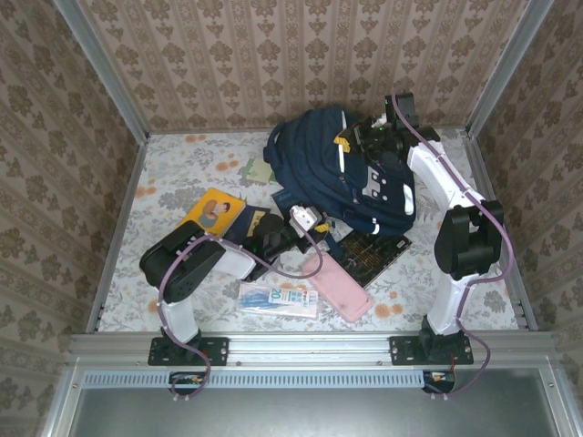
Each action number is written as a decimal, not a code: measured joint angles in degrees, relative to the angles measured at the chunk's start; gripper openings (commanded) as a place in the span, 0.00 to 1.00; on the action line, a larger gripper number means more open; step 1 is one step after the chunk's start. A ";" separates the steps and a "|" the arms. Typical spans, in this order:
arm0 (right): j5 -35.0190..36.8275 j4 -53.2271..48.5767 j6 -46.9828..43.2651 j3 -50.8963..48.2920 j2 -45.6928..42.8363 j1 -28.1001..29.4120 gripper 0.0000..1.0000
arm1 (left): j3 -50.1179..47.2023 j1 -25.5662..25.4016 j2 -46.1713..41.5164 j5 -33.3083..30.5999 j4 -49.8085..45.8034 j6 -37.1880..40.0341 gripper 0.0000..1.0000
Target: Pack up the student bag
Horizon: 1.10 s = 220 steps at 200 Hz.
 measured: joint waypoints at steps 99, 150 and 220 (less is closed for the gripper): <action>0.04 0.35 0.02 -1.11 -1.33 0.02 0.00 | 2.16 0.00 2.43 -0.48 0.35 -2.62 0.42; 0.04 0.87 0.04 -1.75 -1.57 0.04 0.00 | 3.58 -0.11 2.69 -0.46 0.48 -3.91 0.42; 0.13 1.64 0.00 -2.84 -1.64 0.28 0.00 | 3.78 -1.07 3.08 0.00 0.28 -5.46 0.09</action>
